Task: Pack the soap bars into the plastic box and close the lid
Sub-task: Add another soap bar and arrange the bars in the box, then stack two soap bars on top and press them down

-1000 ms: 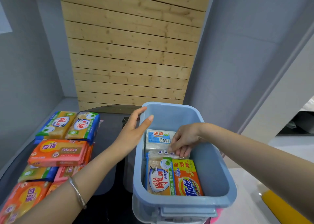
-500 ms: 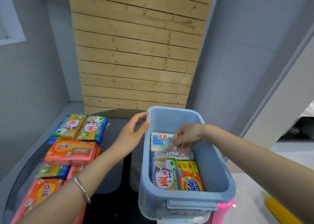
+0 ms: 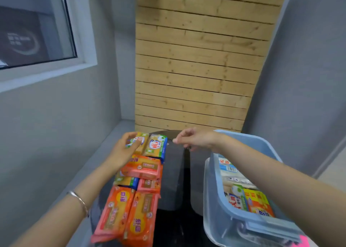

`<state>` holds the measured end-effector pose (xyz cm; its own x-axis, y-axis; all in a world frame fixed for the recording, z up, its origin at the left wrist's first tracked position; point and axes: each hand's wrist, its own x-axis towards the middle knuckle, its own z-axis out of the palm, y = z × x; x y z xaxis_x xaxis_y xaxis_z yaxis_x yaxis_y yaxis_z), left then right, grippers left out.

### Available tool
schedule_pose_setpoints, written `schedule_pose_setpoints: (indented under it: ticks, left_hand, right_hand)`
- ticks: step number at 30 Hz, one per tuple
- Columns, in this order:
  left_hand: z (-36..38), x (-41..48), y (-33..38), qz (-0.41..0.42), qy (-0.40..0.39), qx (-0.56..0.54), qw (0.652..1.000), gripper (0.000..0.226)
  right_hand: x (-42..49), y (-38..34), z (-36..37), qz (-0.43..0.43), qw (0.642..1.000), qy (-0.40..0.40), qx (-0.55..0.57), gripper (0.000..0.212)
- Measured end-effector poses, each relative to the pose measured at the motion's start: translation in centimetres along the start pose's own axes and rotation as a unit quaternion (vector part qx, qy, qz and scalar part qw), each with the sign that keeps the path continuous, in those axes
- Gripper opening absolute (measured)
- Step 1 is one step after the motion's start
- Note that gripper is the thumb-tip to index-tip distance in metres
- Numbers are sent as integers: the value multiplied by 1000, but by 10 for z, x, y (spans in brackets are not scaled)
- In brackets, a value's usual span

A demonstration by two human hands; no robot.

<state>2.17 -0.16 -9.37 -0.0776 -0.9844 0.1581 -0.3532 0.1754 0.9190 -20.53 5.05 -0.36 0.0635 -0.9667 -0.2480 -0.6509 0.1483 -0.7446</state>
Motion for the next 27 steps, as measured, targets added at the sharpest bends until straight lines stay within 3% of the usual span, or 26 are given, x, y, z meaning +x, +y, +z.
schedule_pose_setpoints:
  ticks: [3, 7, 11, 15, 19, 23, 25, 27]
  left_hand:
    - [-11, 7, -15, -52, -9, -19, 998, 43]
    - [-11, 26, -37, -61, -17, 48, 997, 60]
    - [-7, 53, -49, -149, -55, -15, 987, 66]
    - [-2, 75, -64, -200, -61, -45, 977, 45]
    - [3, 84, -74, -222, -79, -67, 969, 40]
    - [7, 87, -76, -199, -45, -88, 975, 40]
    - [5, 87, -72, -199, -29, -107, 974, 39]
    - [2, 86, -66, -204, -26, -133, 970, 40]
  right_hand:
    - [28, -3, 29, 49, 998, -2, 40, 36]
    - [62, 0, 56, 120, 988, 8, 92, 56]
    - [92, 10, 70, 179, 976, 12, 128, 66]
    - [112, 19, 75, 222, 962, 1, 159, 60]
    - [127, 27, 78, 231, 951, 11, 206, 54]
    - [132, 27, 85, 225, 953, 9, 204, 25]
    - [134, 28, 85, 211, 956, 15, 205, 28]
    - [132, 26, 81, 196, 955, 18, 222, 44]
